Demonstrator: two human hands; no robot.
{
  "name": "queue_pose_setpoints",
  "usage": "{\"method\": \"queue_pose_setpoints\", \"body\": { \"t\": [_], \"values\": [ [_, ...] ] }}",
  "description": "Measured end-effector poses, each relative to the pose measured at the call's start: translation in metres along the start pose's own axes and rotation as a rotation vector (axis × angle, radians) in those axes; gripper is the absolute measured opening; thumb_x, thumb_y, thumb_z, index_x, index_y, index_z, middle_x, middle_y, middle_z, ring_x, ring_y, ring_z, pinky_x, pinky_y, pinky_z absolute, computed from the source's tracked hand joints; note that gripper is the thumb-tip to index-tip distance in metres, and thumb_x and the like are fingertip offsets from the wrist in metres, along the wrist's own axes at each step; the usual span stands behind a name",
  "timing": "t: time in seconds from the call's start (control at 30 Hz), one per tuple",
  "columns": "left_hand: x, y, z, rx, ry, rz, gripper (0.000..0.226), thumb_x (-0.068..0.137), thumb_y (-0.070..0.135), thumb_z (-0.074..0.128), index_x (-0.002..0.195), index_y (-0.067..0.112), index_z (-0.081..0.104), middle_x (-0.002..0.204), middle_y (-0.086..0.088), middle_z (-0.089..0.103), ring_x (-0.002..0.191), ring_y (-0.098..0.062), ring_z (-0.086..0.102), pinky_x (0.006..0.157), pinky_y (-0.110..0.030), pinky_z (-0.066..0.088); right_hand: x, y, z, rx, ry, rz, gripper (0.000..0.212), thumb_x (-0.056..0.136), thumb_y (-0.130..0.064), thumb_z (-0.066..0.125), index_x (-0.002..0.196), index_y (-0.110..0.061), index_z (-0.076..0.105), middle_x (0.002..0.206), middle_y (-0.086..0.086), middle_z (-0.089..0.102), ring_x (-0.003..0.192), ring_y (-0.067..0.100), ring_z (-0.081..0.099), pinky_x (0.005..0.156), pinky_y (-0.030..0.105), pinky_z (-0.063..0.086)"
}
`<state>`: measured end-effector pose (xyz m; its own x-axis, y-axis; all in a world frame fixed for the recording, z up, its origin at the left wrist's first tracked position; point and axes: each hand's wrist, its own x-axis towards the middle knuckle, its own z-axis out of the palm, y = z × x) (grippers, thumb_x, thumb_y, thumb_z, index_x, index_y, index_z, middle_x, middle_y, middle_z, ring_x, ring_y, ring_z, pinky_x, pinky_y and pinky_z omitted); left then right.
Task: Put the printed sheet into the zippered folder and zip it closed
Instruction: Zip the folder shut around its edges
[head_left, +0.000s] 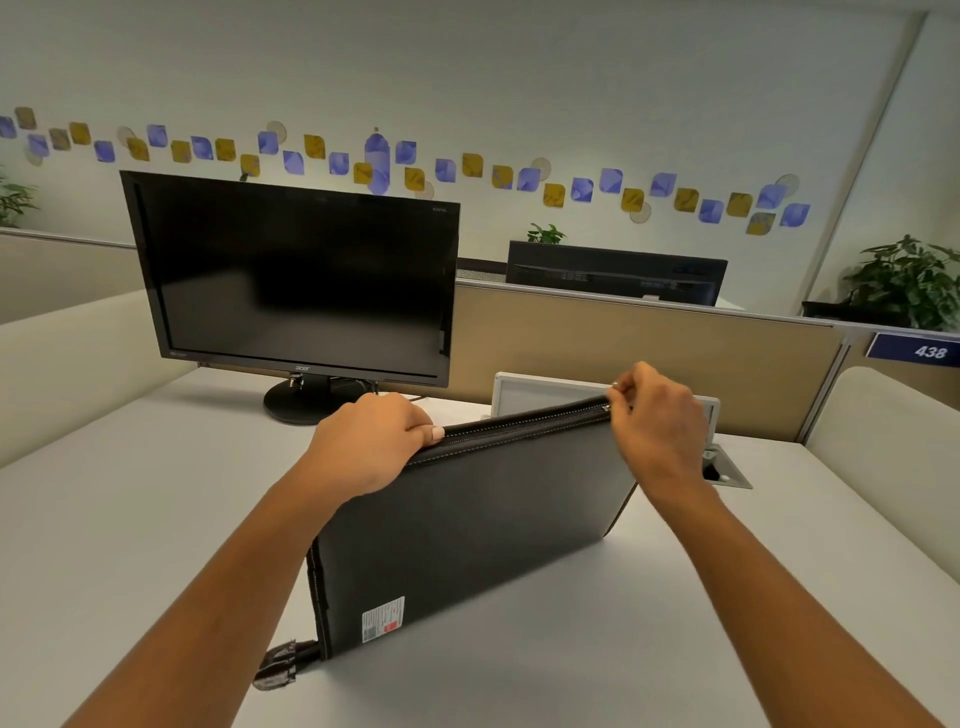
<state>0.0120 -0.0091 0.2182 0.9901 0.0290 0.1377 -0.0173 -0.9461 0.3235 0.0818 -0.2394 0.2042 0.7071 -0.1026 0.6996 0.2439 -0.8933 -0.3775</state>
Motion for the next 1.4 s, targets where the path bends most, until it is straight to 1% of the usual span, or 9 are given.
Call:
{"method": "queue_pose_setpoints", "body": {
  "t": [0.27, 0.4, 0.57, 0.7, 0.77, 0.9, 0.97, 1.13, 1.4],
  "values": [
    [-0.001, -0.005, -0.003, -0.015, -0.024, 0.031, 0.03, 0.096, 0.04, 0.039, 0.105, 0.027, 0.065, 0.091, 0.003, 0.062, 0.095, -0.018, 0.058, 0.081, -0.034, 0.049, -0.005, 0.009, 0.003, 0.034, 0.064, 0.032, 0.011, 0.085, -0.018, 0.062, 0.083, -0.008, 0.061, 0.079, 0.013, 0.069, 0.071, 0.026, 0.058, 0.061, 0.026, 0.034],
    [0.0, -0.017, -0.004, -0.049, -0.033, 0.023, 0.029, 0.094, 0.043, 0.041, 0.103, 0.03, 0.065, 0.099, 0.001, 0.066, 0.097, -0.02, 0.058, 0.088, -0.042, 0.05, -0.012, 0.007, 0.002, 0.051, 0.064, 0.035, 0.012, 0.085, -0.02, 0.062, 0.084, -0.008, 0.061, 0.078, 0.013, 0.069, 0.072, 0.027, 0.06, 0.061, 0.025, 0.036],
    [0.0, -0.041, -0.003, -0.096, -0.058, 0.021, 0.025, 0.092, 0.043, 0.046, 0.1, 0.031, 0.067, 0.104, 0.003, 0.067, 0.098, -0.017, 0.058, 0.09, -0.041, 0.048, -0.026, 0.0, 0.004, 0.125, 0.033, 0.082, 0.013, 0.084, -0.023, 0.063, 0.085, -0.01, 0.061, 0.08, 0.011, 0.07, 0.074, 0.025, 0.062, 0.065, 0.025, 0.04],
    [-0.005, -0.056, 0.01, -0.046, -0.088, 0.031, 0.02, 0.09, 0.042, 0.05, 0.099, 0.033, 0.066, 0.097, 0.008, 0.067, 0.089, -0.011, 0.057, 0.081, -0.033, 0.049, -0.045, -0.003, 0.01, 0.175, 0.004, 0.143, 0.012, 0.084, -0.024, 0.063, 0.079, -0.013, 0.061, 0.076, 0.008, 0.07, 0.068, 0.023, 0.058, 0.062, 0.025, 0.037],
    [-0.009, -0.055, 0.023, 0.026, -0.047, 0.036, 0.02, 0.089, 0.044, 0.052, 0.1, 0.034, 0.066, 0.098, 0.01, 0.066, 0.089, -0.01, 0.057, 0.074, -0.027, 0.047, -0.06, -0.004, 0.015, 0.219, -0.026, 0.174, 0.012, 0.084, -0.023, 0.063, 0.077, -0.014, 0.061, 0.074, 0.008, 0.07, 0.069, 0.026, 0.06, 0.063, 0.029, 0.04],
    [-0.014, -0.031, 0.06, 0.126, 0.032, 0.154, 0.027, 0.089, 0.045, 0.05, 0.113, 0.037, 0.058, 0.112, 0.009, 0.064, 0.101, -0.015, 0.056, 0.081, -0.03, 0.046, -0.094, -0.01, 0.027, 0.29, -0.075, 0.201, 0.009, 0.083, -0.022, 0.064, 0.079, -0.015, 0.061, 0.073, 0.004, 0.069, 0.066, 0.019, 0.059, 0.063, 0.025, 0.042],
    [-0.014, -0.014, 0.081, 0.11, 0.048, 0.244, 0.03, 0.091, 0.044, 0.047, 0.119, 0.035, 0.054, 0.115, 0.009, 0.063, 0.103, -0.014, 0.056, 0.081, -0.03, 0.046, -0.107, -0.012, 0.031, 0.318, -0.084, 0.216, 0.008, 0.083, -0.022, 0.065, 0.08, -0.016, 0.061, 0.074, 0.003, 0.069, 0.065, 0.015, 0.058, 0.063, 0.023, 0.043],
    [-0.012, 0.012, 0.122, 0.021, 0.126, 0.354, 0.032, 0.093, 0.044, 0.042, 0.122, 0.031, 0.051, 0.114, 0.007, 0.064, 0.1, -0.012, 0.058, 0.079, -0.025, 0.045, -0.134, -0.015, 0.035, 0.349, -0.105, 0.235, 0.006, 0.083, -0.022, 0.064, 0.082, -0.017, 0.062, 0.079, 0.003, 0.071, 0.075, 0.022, 0.063, 0.068, 0.03, 0.046],
    [-0.01, 0.009, 0.142, 0.16, 0.085, 0.38, 0.041, 0.096, 0.047, 0.03, 0.132, 0.033, 0.044, 0.118, 0.003, 0.065, 0.103, -0.019, 0.059, 0.082, -0.032, 0.048, -0.16, -0.007, 0.036, 0.352, -0.114, 0.219, 0.004, 0.083, -0.021, 0.065, 0.083, -0.017, 0.064, 0.081, 0.002, 0.071, 0.075, 0.022, 0.062, 0.066, 0.034, 0.051]
  ]
}}
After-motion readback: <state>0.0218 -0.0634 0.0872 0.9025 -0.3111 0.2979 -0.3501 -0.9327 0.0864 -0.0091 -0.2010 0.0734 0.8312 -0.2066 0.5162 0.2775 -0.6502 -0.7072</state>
